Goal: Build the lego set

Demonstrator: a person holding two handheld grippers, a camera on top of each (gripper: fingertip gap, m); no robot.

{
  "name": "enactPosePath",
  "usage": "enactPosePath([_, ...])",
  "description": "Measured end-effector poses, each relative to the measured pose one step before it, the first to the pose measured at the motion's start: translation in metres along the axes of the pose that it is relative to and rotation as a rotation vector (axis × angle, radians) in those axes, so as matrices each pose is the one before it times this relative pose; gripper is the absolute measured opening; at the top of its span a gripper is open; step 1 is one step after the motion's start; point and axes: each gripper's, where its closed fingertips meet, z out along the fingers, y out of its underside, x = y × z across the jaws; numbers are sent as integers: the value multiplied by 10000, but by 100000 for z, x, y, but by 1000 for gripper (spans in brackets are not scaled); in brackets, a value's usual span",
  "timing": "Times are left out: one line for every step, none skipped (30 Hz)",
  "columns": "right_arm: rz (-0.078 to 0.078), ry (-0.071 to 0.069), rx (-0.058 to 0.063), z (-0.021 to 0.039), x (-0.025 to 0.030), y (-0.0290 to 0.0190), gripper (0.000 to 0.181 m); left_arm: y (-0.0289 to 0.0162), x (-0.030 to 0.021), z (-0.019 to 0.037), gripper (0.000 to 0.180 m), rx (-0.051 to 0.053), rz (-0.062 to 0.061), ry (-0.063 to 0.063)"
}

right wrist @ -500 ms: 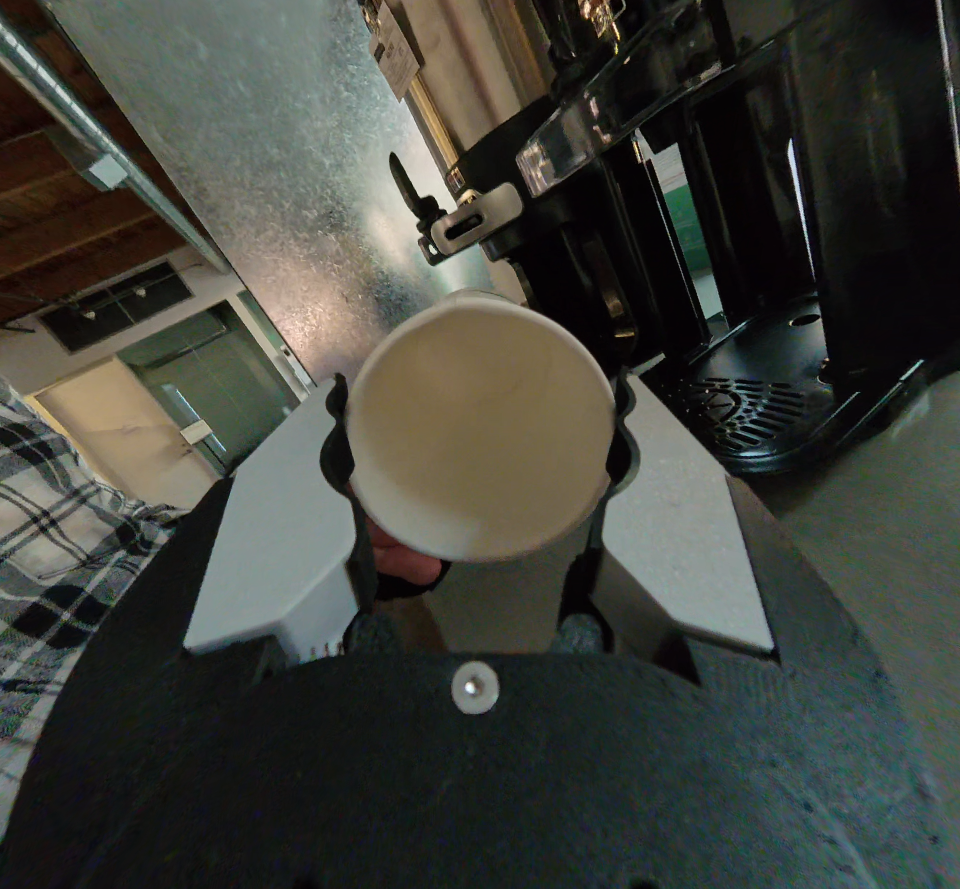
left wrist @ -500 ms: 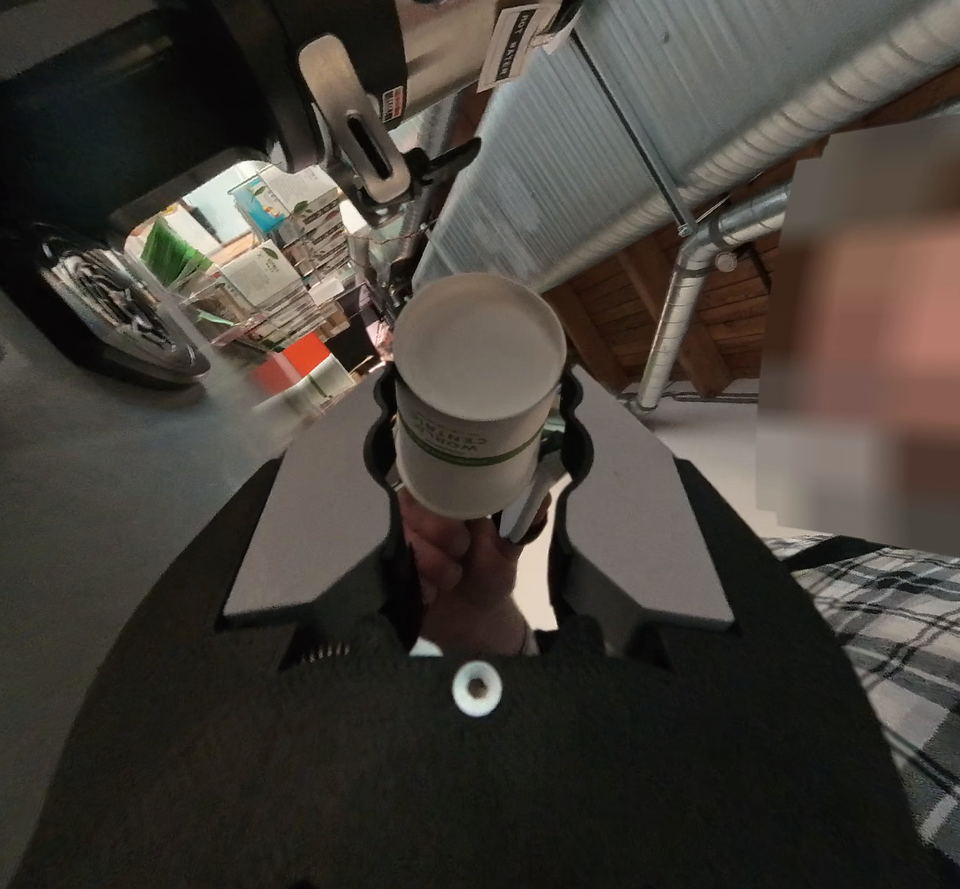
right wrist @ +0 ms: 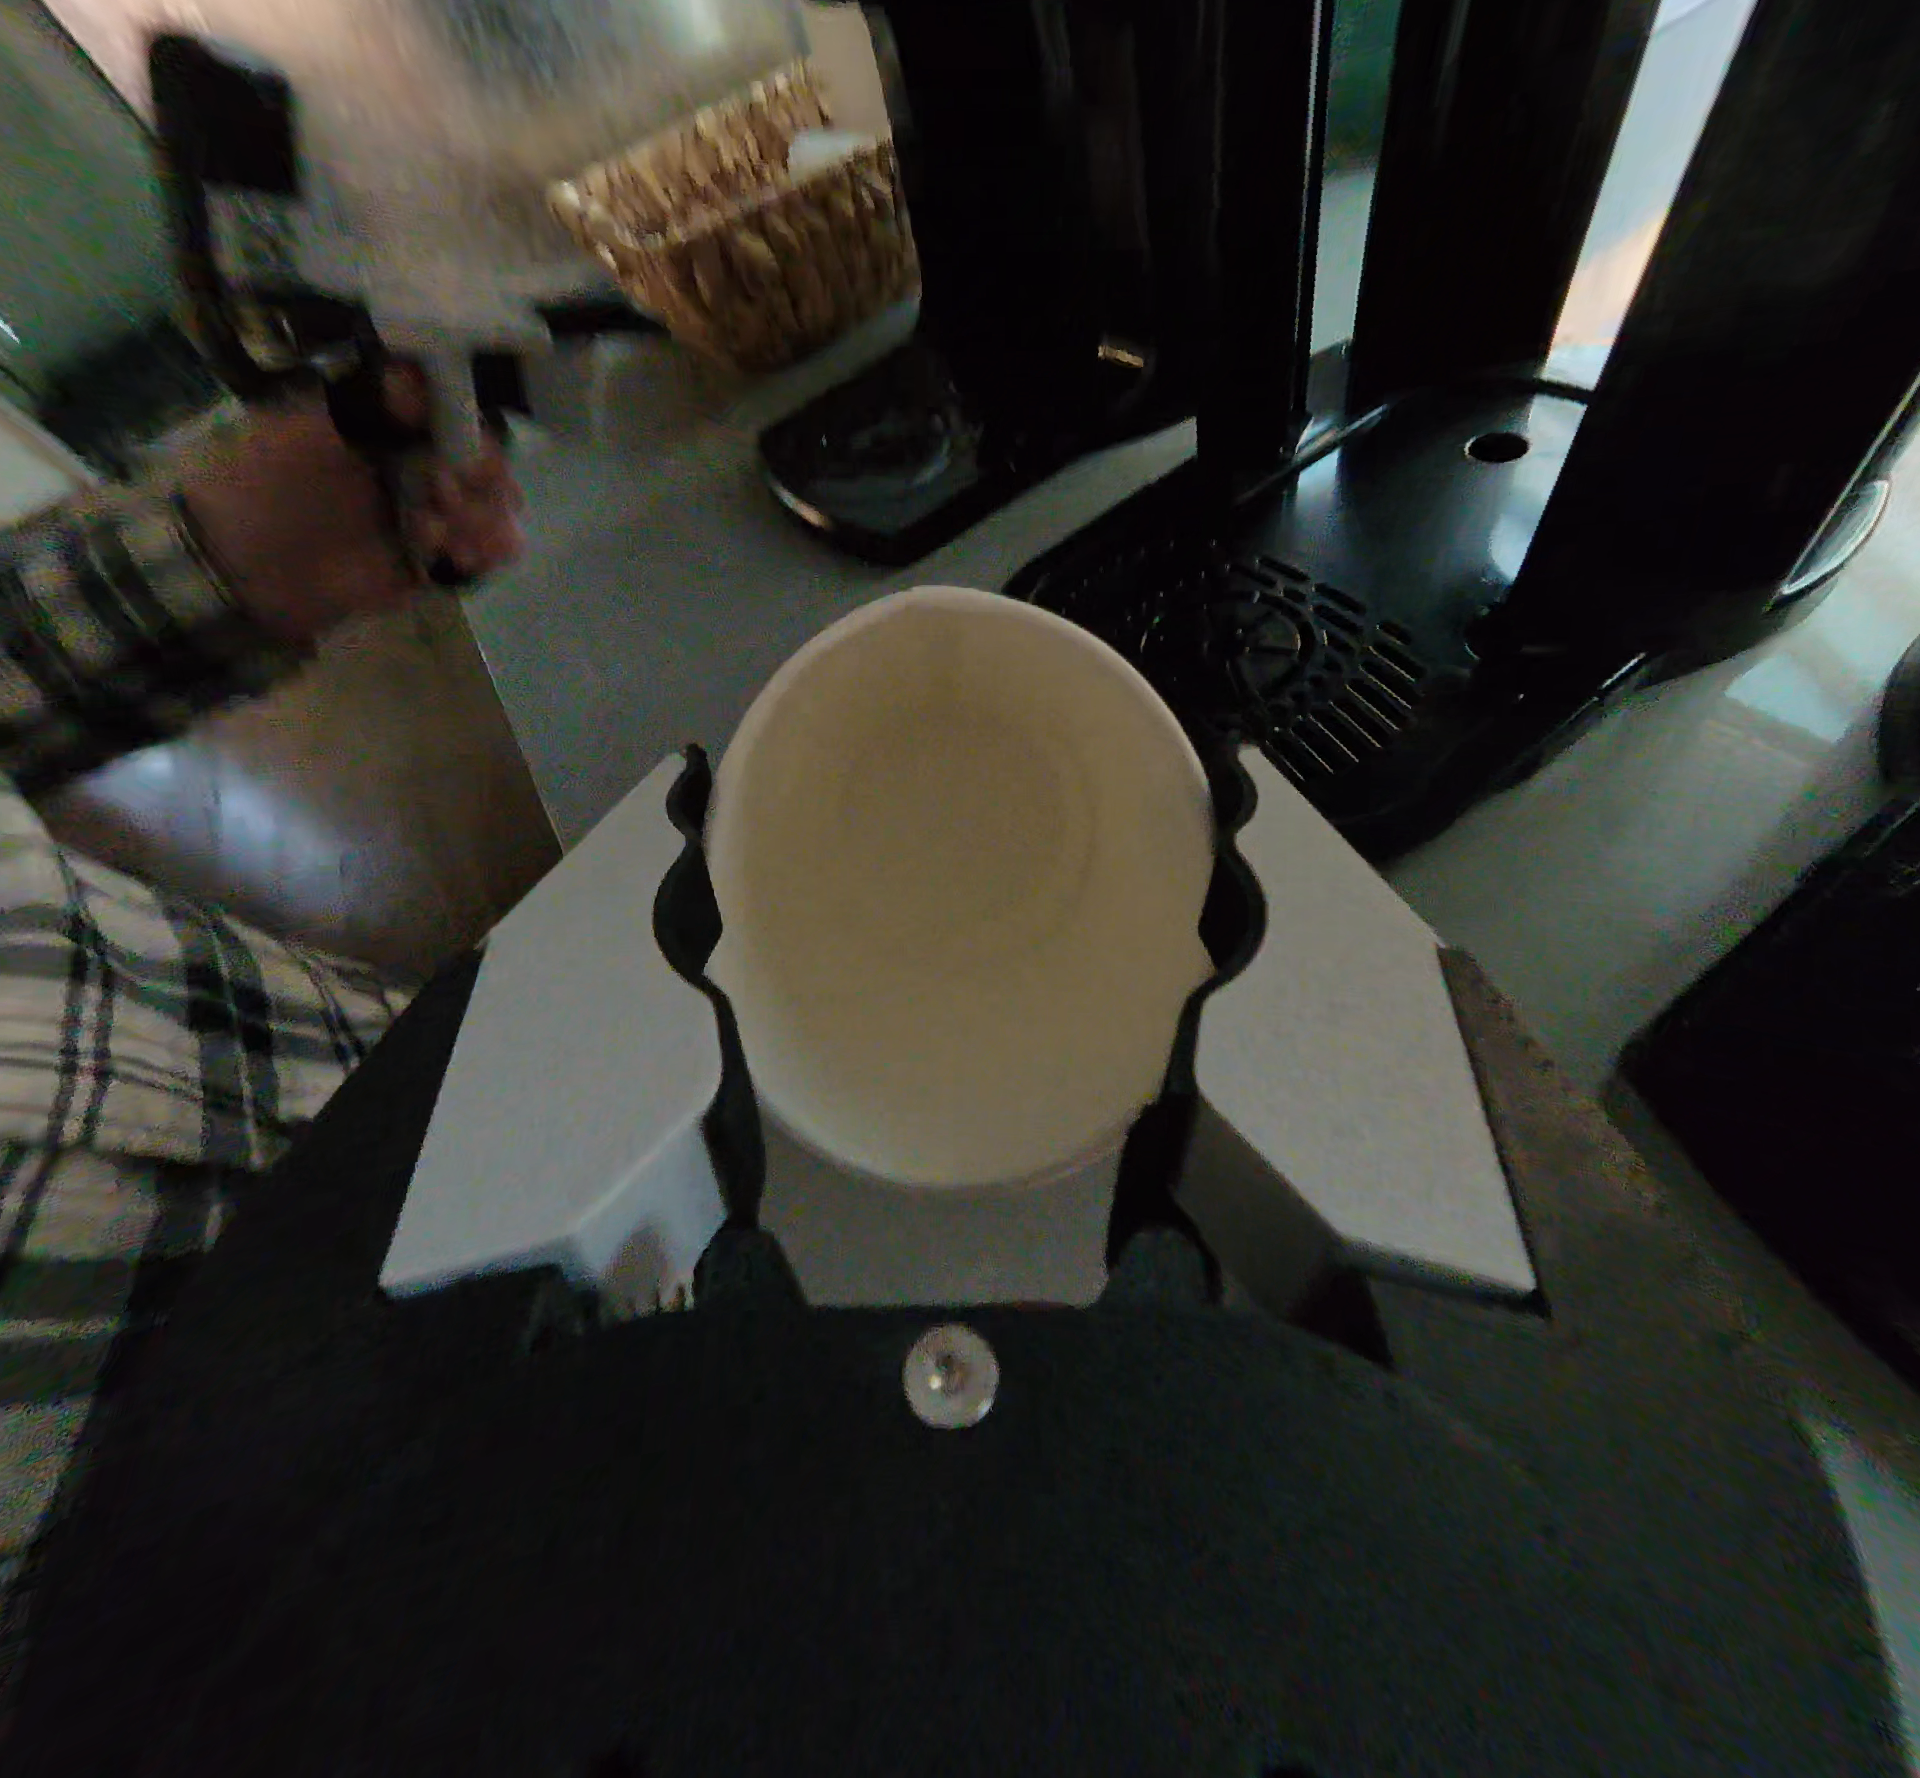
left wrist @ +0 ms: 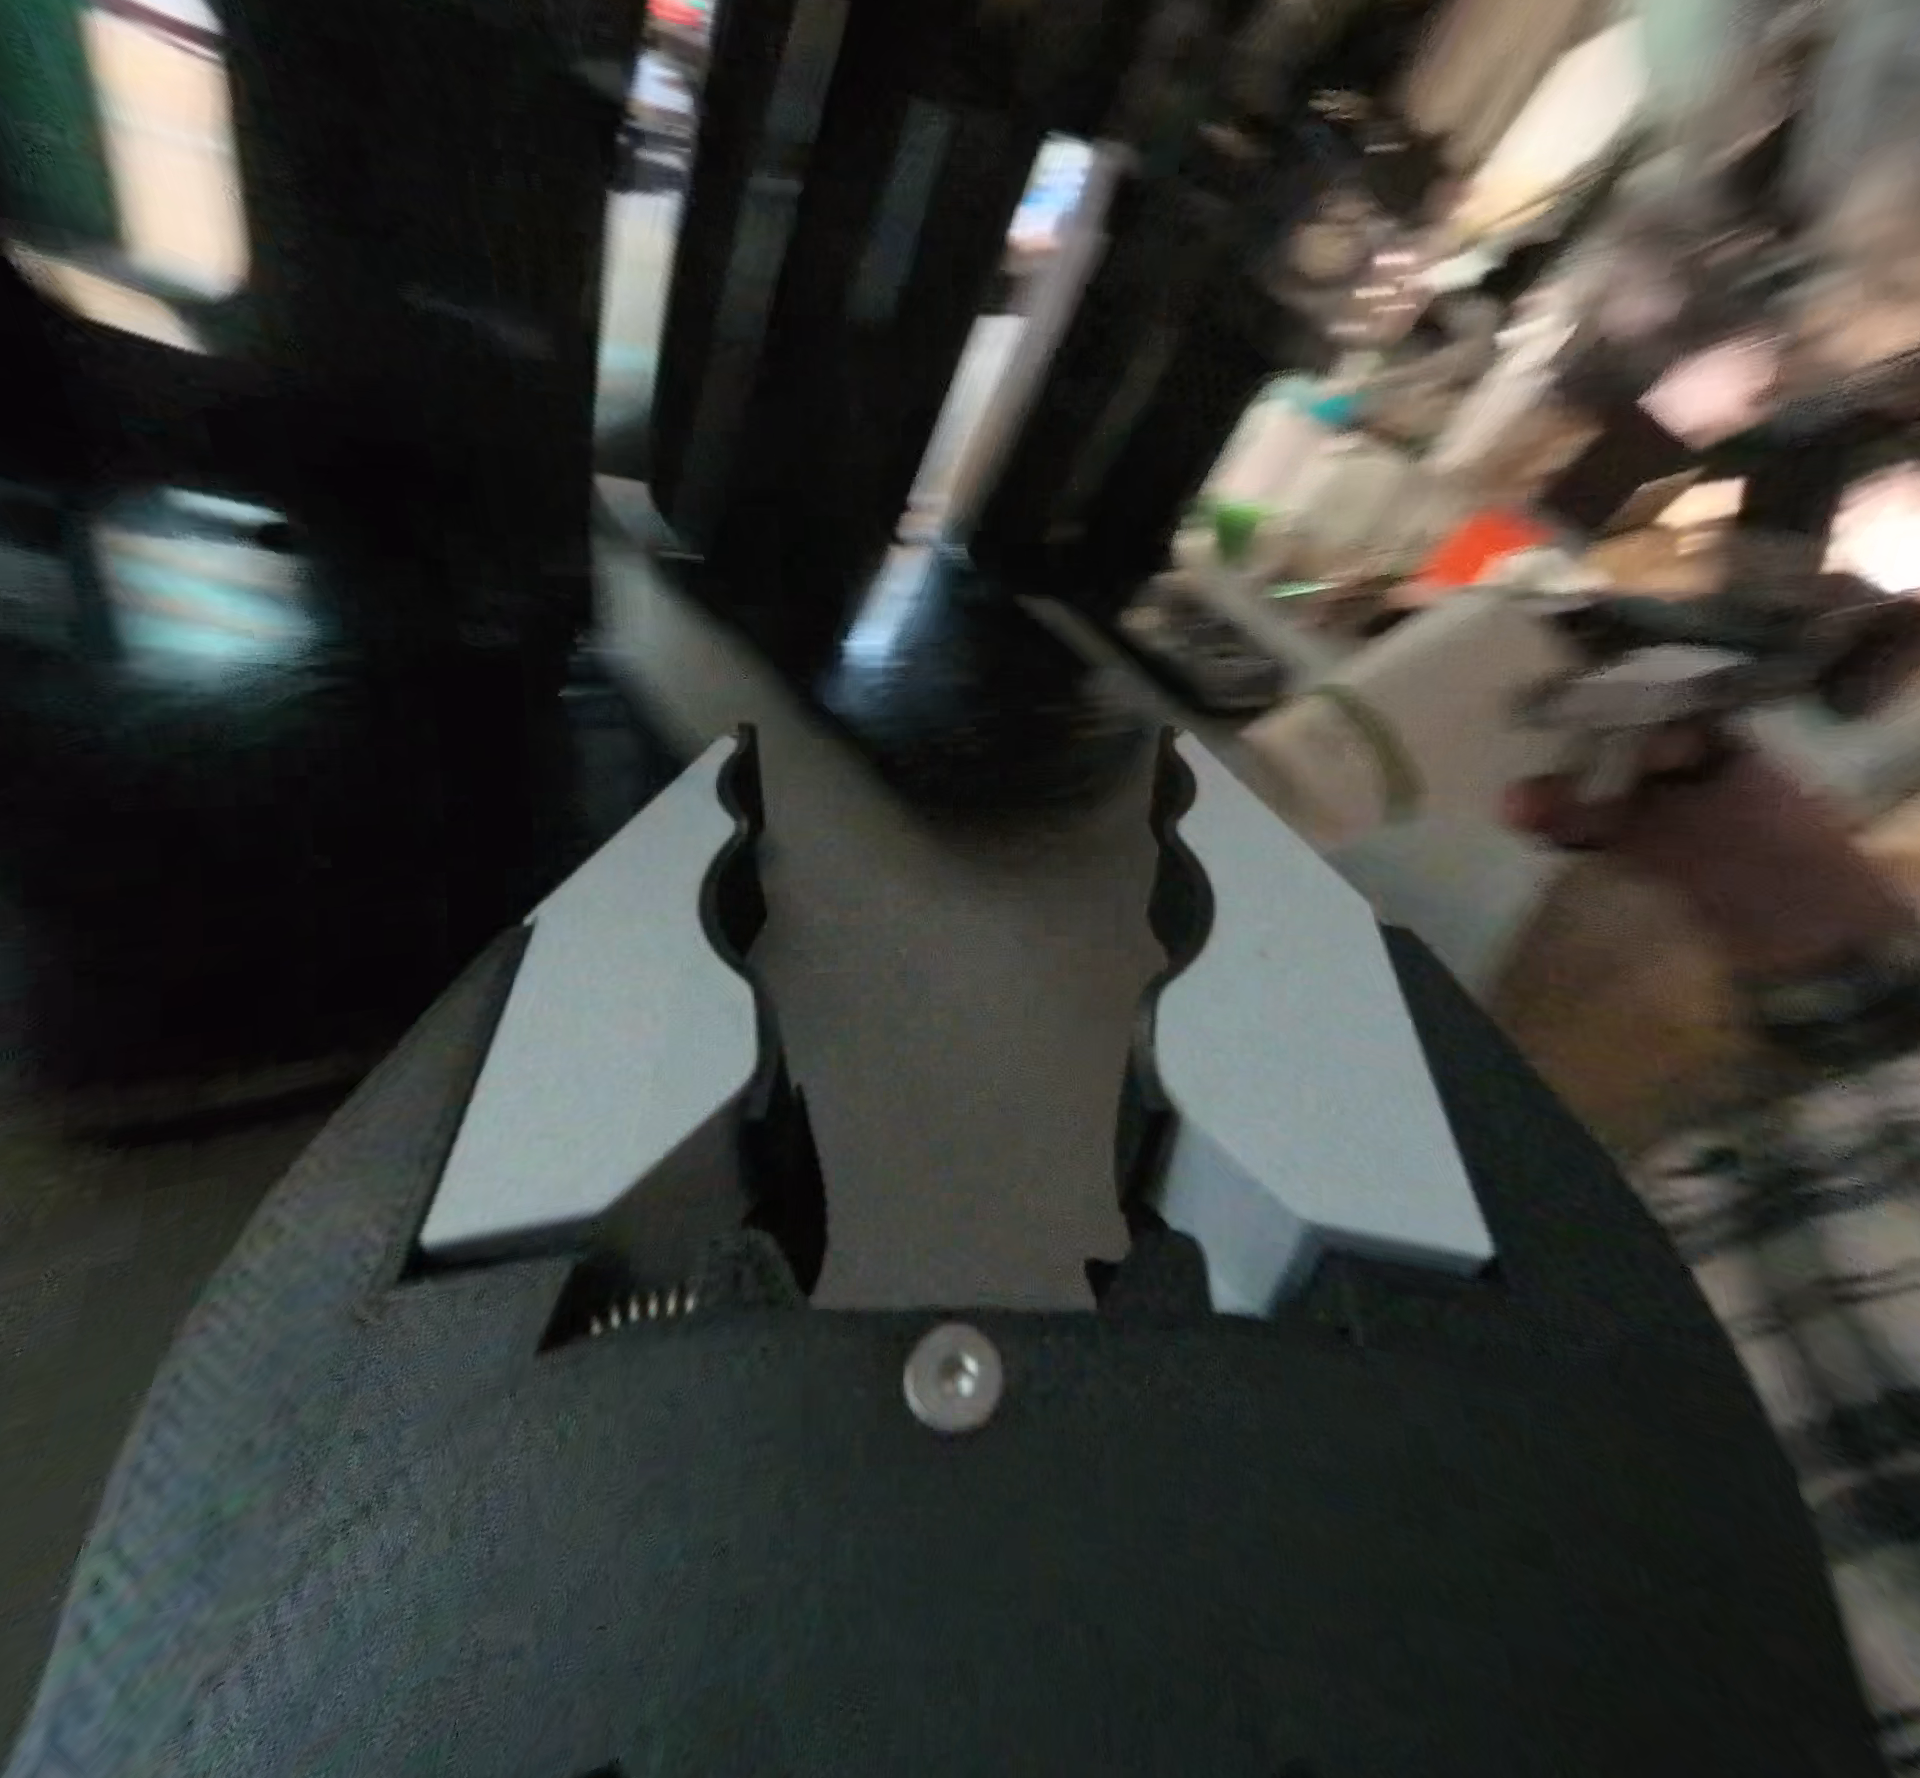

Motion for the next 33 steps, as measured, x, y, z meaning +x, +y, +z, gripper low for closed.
enactPosePath([-142, 7, -407, 231, 68, 232, 94, -1625, -2949, -2466, 70, -48, 737, -1135])
enactPosePath([-155, -3, -450, 377, 26, 232, 94, -1838, -3109, -2181, 68, 74, 434, -973])
enactPosePath([-217, 54, -468, 287, 62, 183, 94, -1723, -3101, -1698, 65, -97, 396, -820])
enactPosePath([-226, 10, -464, 399, 17, 132, 94, -1366, -2944, -1190, 64, -370, 605, -663])
enactPosePath([-168, -25, -451, 382, -53, 162, 94, -985, -2799, -756, 62, -474, 773, -521])
enactPosePath([-167, -19, -416, 395, -50, 114, 95, -537, -2866, -356, 60, -512, 803, -531])
enactPosePath([-167, -49, -414, 520, -21, 141, 95, 79, -2507, 158, 58, -666, 668, -270])
enactPosePath([-154, -129, -458, 535, -159, 210, 96, 240, -2108, 477, 57, -623, 549, -97])
enactPosePath([-145, -108, -436, 514, -129, 131, 96, 264, -1935, 669, 53, -504, 602, -134])
enactPosePath([-155, -9, -362, 562, 75, 26, 96, 728, -1403, 994, 50, -720, 523, 152])
enactPosePath([-161, -27, -402, 516, -30, 94, 96, 1221, -999, 1204, 50, -1021, 453, 372])
enactPosePath([-174, 12, -373, 437, 19, -37, 97, 1062, -1118, 1198, 46, -900, 687, 121])
enactPosePath([-147, 85, -153, 395, 150, -290, 97, 776, -884, 1137, 40, -609, 904, 53])
enactPosePath([-44, -15, -32, 407, -75, -323, 98, 934, -574, 1166, 39, -654, 531, 263])
enactPosePath([-24, -75, -6, 198, -233, -304, 98, 1085, -388, 1184, 39, -767, 145, 441])
enactPosePath([-30, -22, -17, 339, -39, -401, 98, 706, -441, 1046, 39, -547, 195, 331])
enactPosePath([-9, 21, -13, 184, 7, -205, 98, 185, -304, 834, 37, -162, 303, 276])
enactPosePath([1, -15, -11, 130, -141, -84, 98, 32, -53, 694, 35, -56, 205, 377])
enactPosePath([8, -19, -30, -23, -206, -87, 98, 145, -334, 560, 36, -164, 118, 145])
enactPosePath([25, 57, -9, 106, 54, -58, 99, 193, -454, 414, 36, -220, 190, -21])
enactPosePath([40, 63, 9, 422, -16, -358, 99, 135, -238, 399, 35, -160, 188, 66])
enactPosePath([29, 5, 13, 7, -122, -31, 99, 170, -82, 458, 34, -143, 98, 168])
enactPosePath([40, 33, 25, 85, 43, 38, 99, 393, -150, 543, 34, -240, 16, 142])
enactPosePath([46, 34, 0, -7, 56, 81, 99, 376, 9, 523, 34, -230, 89, 157])
enactPosePath([40, 28, -20, -7, 26, 127, 99, 211, 196, 373, 32, -124, 131, 174])
enactPosePath([33, 30, -13, -86, -31, 55, 99, 77, 100, 237, 31, -62, 81, 76])
enactPosePath([22, 33, 6, -67, 15, 64, 99, 16, -164, 109, 31, -15, 59, -101])
enactPosePath([11, 48, 5, -130, -21, 54, 99, -40, -120, 21, 31, 36, 34, -74])
enactPosePath([-4, 25, 4, -77, -9, 49, 99, -150, -107, -79, 31, 100, 52, -91])
enactPosePath([13, 18, -1, -69, -35, 28, 99, -151, -148, -146, 31, 95, 54, -122])
enactPosePath([26, 9, 17, -67, 52, 48, 99, -95, -142, -127, 31, 68, 40, -99])
enactPosePath([21, 4, 1, -93, 31, 90, 99, -105, -157, -43, 32, 105, -14, -47])
enactPosePath([-5, 12, -7, -41, -15, 89, 100, -27, -24, 106, 33, 74, -57, 75])
